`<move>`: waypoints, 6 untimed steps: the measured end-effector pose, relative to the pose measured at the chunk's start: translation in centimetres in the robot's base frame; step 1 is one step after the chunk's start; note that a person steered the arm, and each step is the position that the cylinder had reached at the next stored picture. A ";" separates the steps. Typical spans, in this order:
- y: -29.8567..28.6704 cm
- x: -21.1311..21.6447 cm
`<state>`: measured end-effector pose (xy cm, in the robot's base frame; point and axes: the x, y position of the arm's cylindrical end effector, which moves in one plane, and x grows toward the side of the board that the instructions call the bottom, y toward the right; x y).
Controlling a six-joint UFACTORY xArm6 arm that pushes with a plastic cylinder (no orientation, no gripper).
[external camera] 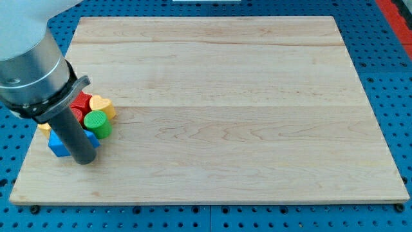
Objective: Point your hand at the bottom left corner
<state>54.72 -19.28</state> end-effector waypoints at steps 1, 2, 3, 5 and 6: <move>0.0 -0.2; 1.7 0.6; 1.3 5.1; -6.0 7.1; -10.0 7.0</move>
